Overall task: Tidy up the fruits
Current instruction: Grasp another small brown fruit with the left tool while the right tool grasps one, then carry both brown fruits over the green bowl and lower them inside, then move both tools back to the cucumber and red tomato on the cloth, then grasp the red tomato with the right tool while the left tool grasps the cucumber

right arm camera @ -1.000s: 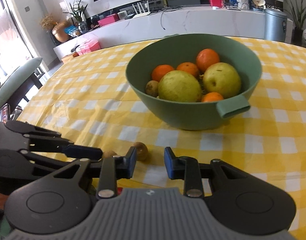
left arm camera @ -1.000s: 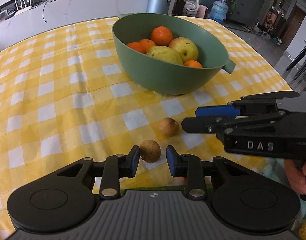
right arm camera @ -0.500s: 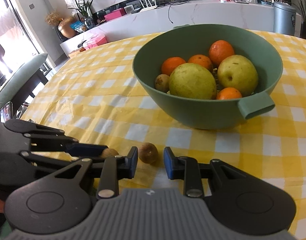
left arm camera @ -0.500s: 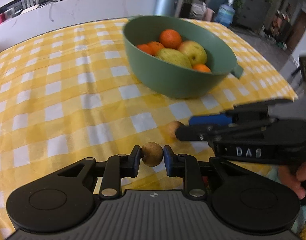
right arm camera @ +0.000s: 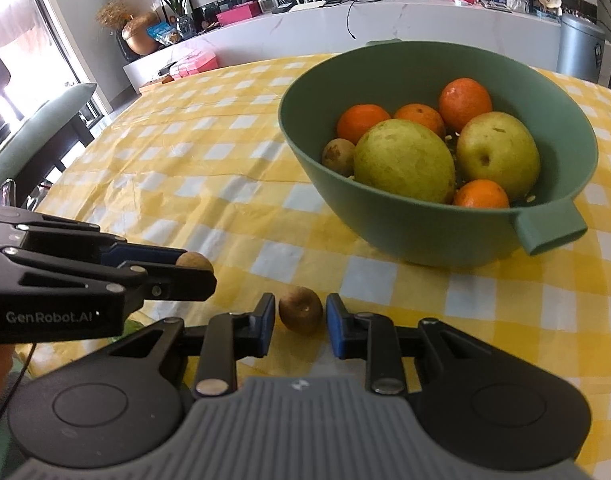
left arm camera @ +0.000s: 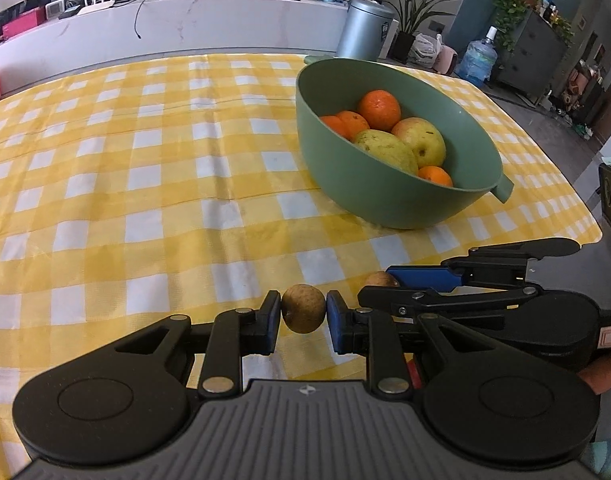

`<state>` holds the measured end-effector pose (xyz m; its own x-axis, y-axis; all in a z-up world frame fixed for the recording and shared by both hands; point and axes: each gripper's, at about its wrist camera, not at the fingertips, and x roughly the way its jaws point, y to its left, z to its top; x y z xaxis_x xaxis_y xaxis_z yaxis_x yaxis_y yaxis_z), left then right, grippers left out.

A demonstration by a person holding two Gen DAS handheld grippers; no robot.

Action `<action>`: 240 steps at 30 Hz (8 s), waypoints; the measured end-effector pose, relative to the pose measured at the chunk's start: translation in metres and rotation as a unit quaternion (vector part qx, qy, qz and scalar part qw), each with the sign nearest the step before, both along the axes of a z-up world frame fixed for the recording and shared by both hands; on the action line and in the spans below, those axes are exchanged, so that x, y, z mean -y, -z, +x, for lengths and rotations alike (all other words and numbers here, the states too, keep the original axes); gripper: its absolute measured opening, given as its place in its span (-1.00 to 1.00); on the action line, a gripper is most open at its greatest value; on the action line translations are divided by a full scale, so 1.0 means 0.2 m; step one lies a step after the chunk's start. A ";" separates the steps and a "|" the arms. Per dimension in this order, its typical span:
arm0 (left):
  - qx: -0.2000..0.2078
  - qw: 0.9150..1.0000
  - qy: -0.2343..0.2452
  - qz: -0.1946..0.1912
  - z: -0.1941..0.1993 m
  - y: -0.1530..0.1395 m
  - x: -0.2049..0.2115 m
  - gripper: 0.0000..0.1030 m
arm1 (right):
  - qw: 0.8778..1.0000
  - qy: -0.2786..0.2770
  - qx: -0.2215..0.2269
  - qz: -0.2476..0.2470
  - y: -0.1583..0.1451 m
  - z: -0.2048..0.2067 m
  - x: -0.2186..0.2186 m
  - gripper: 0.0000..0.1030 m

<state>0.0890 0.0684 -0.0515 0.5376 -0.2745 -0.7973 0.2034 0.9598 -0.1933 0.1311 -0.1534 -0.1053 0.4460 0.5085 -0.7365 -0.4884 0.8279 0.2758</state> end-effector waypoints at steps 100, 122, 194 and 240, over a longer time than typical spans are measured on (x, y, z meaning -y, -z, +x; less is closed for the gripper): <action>0.123 0.991 0.055 -0.013 0.31 -0.13 0.27 -0.19 | 0.983 0.117 0.132 -0.042 -0.18 0.18 0.22 -0.53; 0.135 0.989 0.058 -0.010 0.10 -0.30 0.24 0.00 | 0.975 0.143 0.172 0.002 -0.29 0.01 0.31 0.00; -0.127 0.953 -0.264 -0.075 -0.27 -0.06 0.07 0.26 | 0.984 0.155 -0.058 0.071 -0.08 -0.18 0.34 -0.54; -0.167 0.910 -0.361 -0.116 -0.14 0.05 0.17 0.40 | 0.979 0.158 -0.097 0.088 -0.02 -0.14 0.38 -0.50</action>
<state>0.0602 0.0339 -0.0610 0.3827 -0.1280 -0.9150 -0.5721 0.7448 -0.3435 0.1040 -0.2296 -0.1022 0.4618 0.4949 -0.7361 -0.1394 0.8601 0.4908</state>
